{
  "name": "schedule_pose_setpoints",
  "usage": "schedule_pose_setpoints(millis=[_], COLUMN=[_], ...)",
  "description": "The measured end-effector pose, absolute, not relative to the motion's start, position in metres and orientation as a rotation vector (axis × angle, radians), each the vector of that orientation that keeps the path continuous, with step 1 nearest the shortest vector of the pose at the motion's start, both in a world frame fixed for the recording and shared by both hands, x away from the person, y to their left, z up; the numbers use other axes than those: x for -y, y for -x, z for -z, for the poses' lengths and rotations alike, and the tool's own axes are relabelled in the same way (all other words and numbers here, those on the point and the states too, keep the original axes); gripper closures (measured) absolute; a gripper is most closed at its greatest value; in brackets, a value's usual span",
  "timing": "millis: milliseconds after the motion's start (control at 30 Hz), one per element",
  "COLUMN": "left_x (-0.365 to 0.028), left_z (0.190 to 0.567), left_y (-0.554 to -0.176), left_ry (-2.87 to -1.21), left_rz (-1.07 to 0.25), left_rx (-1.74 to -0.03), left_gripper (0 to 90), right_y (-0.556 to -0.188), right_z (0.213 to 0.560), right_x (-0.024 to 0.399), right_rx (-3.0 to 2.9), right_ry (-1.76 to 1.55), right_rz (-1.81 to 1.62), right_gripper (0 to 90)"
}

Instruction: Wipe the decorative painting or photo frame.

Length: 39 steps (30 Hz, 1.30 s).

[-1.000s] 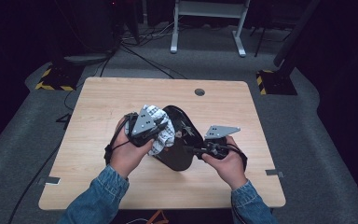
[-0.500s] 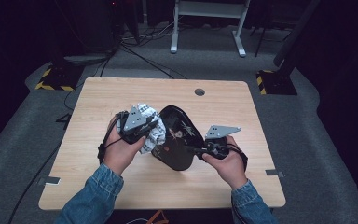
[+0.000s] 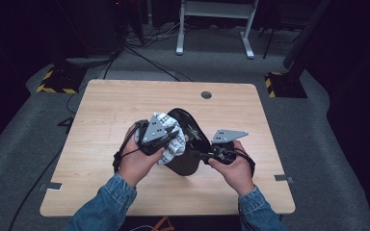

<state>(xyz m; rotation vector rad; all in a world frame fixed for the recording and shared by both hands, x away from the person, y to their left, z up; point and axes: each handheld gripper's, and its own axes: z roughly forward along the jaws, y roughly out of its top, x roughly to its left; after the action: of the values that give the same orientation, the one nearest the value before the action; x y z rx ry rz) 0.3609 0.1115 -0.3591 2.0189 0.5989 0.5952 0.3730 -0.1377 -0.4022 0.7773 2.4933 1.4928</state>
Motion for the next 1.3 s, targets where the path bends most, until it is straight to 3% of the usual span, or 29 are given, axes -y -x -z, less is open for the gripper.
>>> schedule_pose_setpoints(millis=[767, 1300], left_x=[-0.154, -0.113], left_z=[0.378, 0.37], left_y=[-0.382, -0.363], left_ry=[-2.015, -2.05], left_rz=[-0.647, -0.6], left_rx=[-0.733, -0.608], left_gripper=[81.6, 81.4], right_y=[-0.374, -0.375], right_z=[0.402, 0.403], right_x=[0.138, 0.138], right_rx=[-2.494, -2.483], right_ry=[-0.788, -0.817], right_rz=[-1.504, -1.505], right_gripper=[79.1, 79.3])
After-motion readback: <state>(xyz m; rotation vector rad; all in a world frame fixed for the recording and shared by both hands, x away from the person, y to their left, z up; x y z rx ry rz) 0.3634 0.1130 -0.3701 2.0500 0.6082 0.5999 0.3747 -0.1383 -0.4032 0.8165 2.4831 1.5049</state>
